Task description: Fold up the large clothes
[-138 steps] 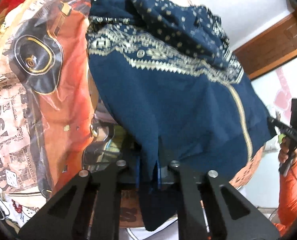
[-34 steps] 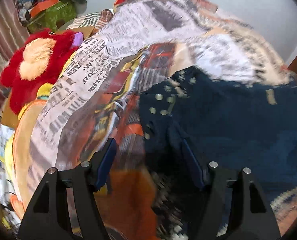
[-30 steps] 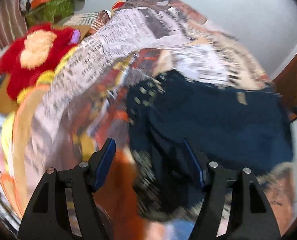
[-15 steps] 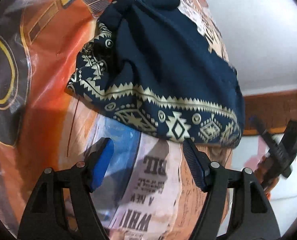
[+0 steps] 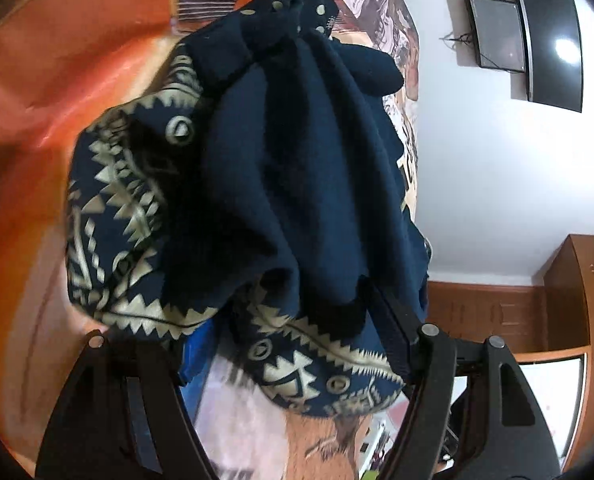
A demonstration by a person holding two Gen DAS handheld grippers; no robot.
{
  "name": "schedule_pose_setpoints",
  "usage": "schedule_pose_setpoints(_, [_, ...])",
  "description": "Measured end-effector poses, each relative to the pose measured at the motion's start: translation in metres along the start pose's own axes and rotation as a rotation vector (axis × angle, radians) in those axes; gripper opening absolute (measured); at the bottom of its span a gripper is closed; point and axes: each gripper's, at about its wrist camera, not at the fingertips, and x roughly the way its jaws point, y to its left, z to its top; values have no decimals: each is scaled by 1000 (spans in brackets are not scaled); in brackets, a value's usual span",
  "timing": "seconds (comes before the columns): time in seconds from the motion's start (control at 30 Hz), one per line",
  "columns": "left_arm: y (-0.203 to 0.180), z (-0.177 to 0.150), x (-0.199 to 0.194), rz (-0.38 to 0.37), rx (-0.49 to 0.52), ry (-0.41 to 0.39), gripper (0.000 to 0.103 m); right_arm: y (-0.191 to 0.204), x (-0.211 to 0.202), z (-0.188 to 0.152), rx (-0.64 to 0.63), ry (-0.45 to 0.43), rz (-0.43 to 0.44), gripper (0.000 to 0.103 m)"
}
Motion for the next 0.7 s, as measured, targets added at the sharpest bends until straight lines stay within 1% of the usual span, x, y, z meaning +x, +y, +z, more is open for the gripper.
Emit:
schedule_pose_setpoints(0.13, [-13, 6, 16, 12, -2, -13, 71, -5, 7, 3, 13, 1, 6, 59])
schedule_pose_setpoints(0.23, [-7, 20, 10, 18, -24, -44, 71, -9, 10, 2, 30, 0, 28, 59])
schedule_pose_setpoints(0.27, [-6, 22, 12, 27, -46, -59, 68, -9, 11, 1, 32, 0, 34, 59])
schedule_pose_setpoints(0.3, [-4, 23, 13, 37, -64, -66, 65, -9, 12, 1, 30, 0, 36, 59])
schedule_pose_setpoints(0.33, [-1, 26, 11, 56, -76, -73, 53, -9, 12, 1, 25, 1, 34, 59])
schedule_pose_setpoints(0.37, [-2, 26, 12, 91, -75, -79, 42, -9, 13, 1, 22, 1, 31, 59])
schedule_pose_setpoints(0.4, [-5, 28, 15, 127, -53, -84, 40, -9, 13, 2, 22, 1, 30, 59])
schedule_pose_setpoints(0.43, [-9, 28, 15, 146, -31, -92, 35, -10, 13, 2, 27, 0, 33, 59])
schedule_pose_setpoints(0.5, [-23, 28, 13, 206, 45, -124, 28, -11, 12, 3, 45, 1, 44, 59])
schedule_pose_setpoints(0.57, [-36, 27, 9, 254, 114, -152, 19, -12, 9, 1, 57, -1, 50, 59])
schedule_pose_setpoints(0.7, [-66, 16, -12, 363, 292, -241, 17, -11, -4, -2, 40, -18, 26, 59])
